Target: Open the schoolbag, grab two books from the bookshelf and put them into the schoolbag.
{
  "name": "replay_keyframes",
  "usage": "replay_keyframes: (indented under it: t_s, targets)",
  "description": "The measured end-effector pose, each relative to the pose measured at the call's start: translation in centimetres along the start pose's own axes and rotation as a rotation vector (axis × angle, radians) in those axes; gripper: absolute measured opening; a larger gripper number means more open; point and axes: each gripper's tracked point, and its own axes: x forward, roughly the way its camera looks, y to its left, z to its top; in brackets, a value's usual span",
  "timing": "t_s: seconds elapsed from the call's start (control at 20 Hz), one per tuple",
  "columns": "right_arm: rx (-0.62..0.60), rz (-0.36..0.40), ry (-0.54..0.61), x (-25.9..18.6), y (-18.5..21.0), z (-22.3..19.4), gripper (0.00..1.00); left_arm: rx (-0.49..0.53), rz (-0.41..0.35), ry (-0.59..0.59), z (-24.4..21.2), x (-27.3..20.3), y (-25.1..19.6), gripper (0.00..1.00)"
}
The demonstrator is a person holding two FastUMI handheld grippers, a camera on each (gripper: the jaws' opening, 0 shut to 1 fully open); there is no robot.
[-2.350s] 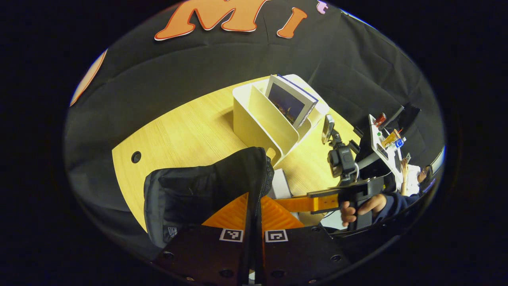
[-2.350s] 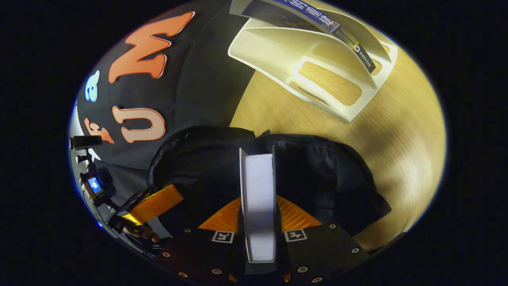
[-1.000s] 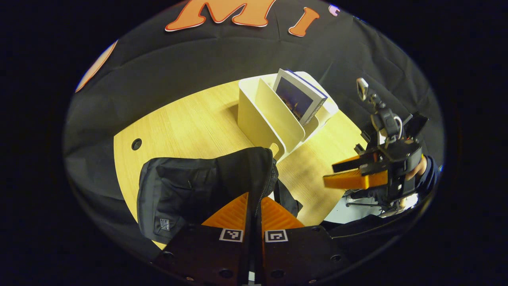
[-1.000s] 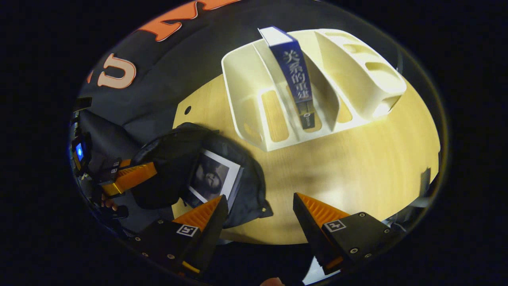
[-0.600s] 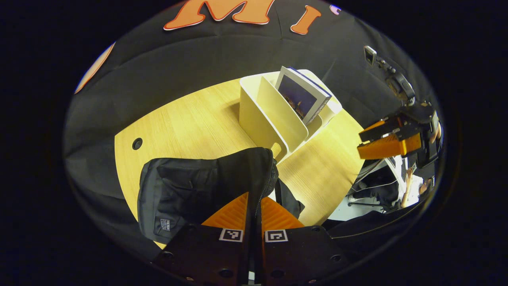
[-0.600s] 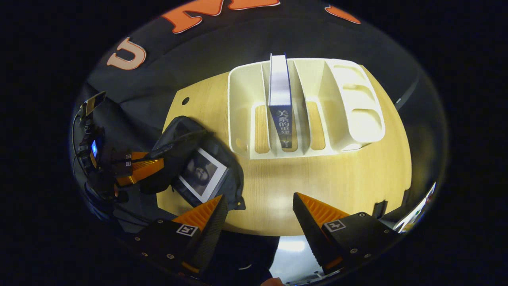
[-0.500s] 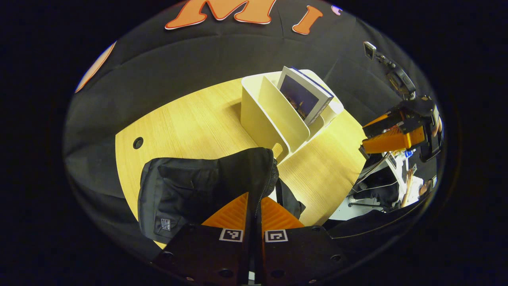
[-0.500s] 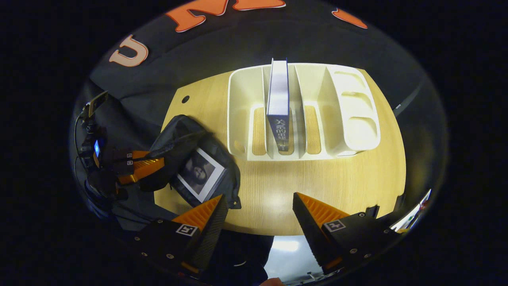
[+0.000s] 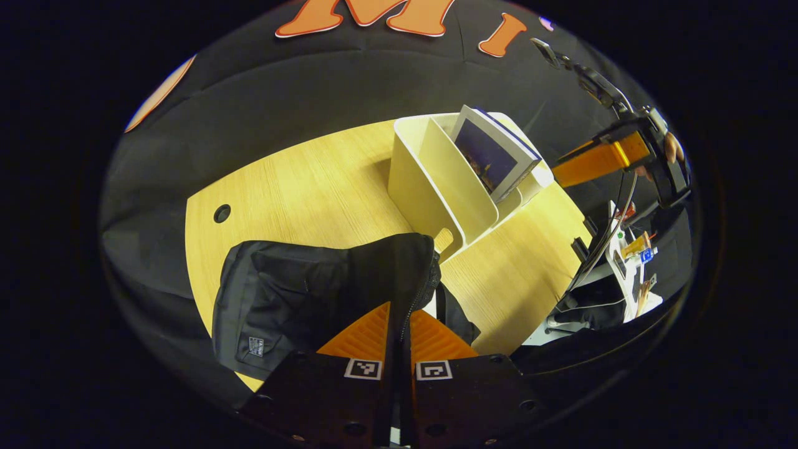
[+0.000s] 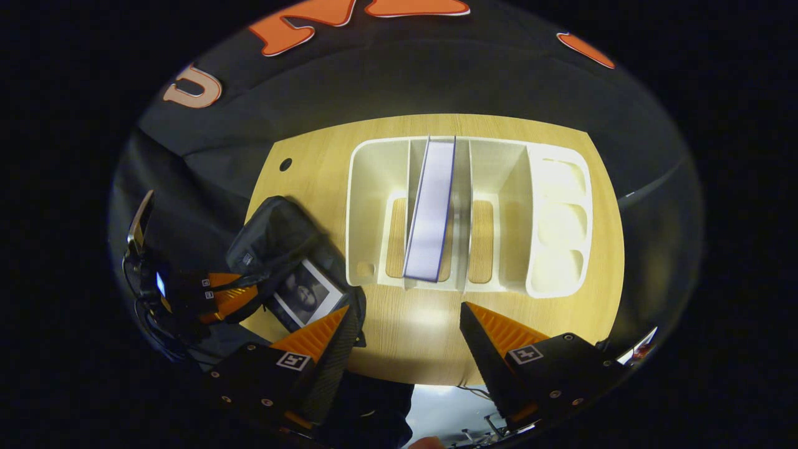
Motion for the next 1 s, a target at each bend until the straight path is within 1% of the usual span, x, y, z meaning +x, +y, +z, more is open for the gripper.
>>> replay_keyframes:
  t_s: [0.35, 0.5, 0.65, 0.75, 0.8, 0.9, 0.95, 1.0]
  targets:
    - [-0.013, -0.013, 0.059, 3.0, -1.4, 4.0, 0.99, -0.042, 0.032, 0.012, 0.1, 0.4, 0.3, 0.06]
    - [-0.014, -0.033, 0.079, 4.4, -2.2, 5.5, 0.99, -0.056, 0.042, 0.019, 0.1, 0.7, 0.1, 0.06]
    - [0.011, -0.033, 0.103, 5.7, -2.3, 6.2, 0.99, -0.063, 0.056, 0.021, 0.0, 0.7, 0.3, 0.06]
    - [0.009, -0.042, 0.113, 6.2, -2.3, 6.2, 0.97, -0.066, 0.061, 0.021, 0.1, 0.7, 0.3, 0.06]
    - [0.004, -0.044, 0.115, 6.5, -2.2, 6.1, 0.78, -0.07, 0.062, 0.023, 0.1, 0.8, 0.3, 0.06]
    - [0.002, -0.048, 0.115, 6.5, -2.0, 6.1, 0.68, -0.073, 0.062, 0.023, 0.1, 0.8, 0.1, 0.06]
    - [0.007, -0.052, 0.113, 6.4, -2.1, 6.0, 0.53, -0.073, 0.061, 0.022, 0.0, 0.8, 0.1, 0.06]
    - [0.01, -0.061, 0.112, 6.4, -2.3, 6.0, 0.52, -0.072, 0.06, 0.021, 0.1, 0.8, 0.0, 0.06]
